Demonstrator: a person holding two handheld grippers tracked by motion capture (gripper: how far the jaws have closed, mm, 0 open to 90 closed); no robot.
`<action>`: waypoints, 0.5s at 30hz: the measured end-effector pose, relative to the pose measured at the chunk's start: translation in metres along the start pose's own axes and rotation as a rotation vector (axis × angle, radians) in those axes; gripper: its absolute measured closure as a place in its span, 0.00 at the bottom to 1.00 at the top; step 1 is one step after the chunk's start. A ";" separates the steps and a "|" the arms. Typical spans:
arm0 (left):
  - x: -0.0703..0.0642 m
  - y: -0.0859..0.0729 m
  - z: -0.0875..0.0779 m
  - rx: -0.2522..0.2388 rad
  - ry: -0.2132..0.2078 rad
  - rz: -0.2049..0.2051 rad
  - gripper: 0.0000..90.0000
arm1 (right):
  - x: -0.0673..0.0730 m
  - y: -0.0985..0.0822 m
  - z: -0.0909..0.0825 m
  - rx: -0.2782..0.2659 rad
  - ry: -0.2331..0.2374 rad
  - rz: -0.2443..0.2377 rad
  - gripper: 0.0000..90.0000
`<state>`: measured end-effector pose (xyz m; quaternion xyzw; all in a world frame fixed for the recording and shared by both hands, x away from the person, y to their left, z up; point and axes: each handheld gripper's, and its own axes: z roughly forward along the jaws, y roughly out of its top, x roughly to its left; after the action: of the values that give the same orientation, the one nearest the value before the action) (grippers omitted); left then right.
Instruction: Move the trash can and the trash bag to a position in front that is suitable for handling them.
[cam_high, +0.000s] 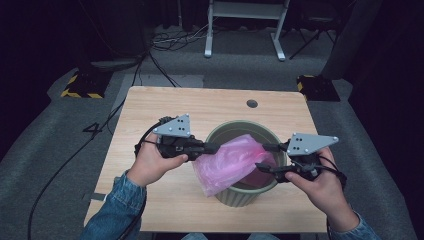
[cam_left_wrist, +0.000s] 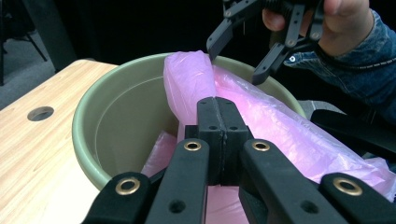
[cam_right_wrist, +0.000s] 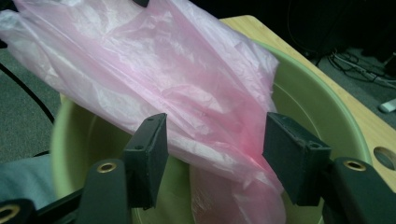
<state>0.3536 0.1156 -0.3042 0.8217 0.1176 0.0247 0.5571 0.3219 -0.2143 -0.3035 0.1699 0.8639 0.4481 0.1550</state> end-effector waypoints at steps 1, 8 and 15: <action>0.002 0.001 0.004 0.002 0.002 -0.005 1.00 | -0.001 0.000 0.004 0.005 0.000 0.002 0.44; 0.007 0.006 0.013 0.023 0.029 -0.022 1.00 | 0.013 0.011 0.013 -0.013 0.038 -0.062 0.37; 0.010 0.011 0.025 0.043 0.029 -0.029 1.00 | 0.035 0.025 0.023 -0.002 0.085 -0.157 0.47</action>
<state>0.3691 0.0915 -0.3048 0.8311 0.1379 0.0261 0.5381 0.3041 -0.1690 -0.2993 0.0826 0.8799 0.4422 0.1530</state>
